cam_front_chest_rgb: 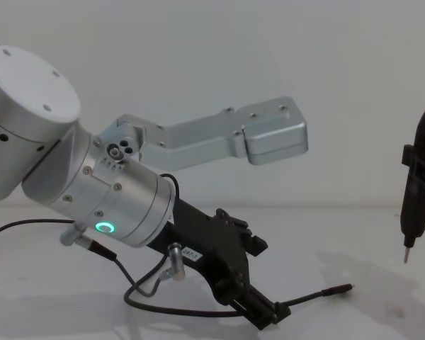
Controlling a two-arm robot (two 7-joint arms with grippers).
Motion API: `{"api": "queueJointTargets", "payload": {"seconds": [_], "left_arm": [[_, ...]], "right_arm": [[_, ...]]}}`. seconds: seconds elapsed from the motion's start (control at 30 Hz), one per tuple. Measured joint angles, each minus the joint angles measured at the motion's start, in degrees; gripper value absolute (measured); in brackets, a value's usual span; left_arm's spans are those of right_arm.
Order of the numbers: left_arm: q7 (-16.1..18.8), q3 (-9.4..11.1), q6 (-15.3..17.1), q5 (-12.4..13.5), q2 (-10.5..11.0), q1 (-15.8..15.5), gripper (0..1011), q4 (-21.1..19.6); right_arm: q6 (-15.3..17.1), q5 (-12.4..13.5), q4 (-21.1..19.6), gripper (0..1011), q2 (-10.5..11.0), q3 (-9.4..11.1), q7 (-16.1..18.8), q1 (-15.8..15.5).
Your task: Pick up the data cable with the one hand.
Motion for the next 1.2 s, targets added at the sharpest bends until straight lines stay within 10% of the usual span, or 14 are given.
{"api": "queueJointTargets", "payload": {"seconds": [0.37,1.2], "left_arm": [[0.0,0.2,1.2,0.5,-0.8,-0.3,851,0.8],[-0.1,0.3,1.9,0.8,-1.3,-0.4,89,1.2]], "right_arm": [[0.0,0.0,0.0,268,0.0,0.0,0.0,0.0],[0.0,0.0,0.0,268,0.0,0.0,0.0,0.0]]}}
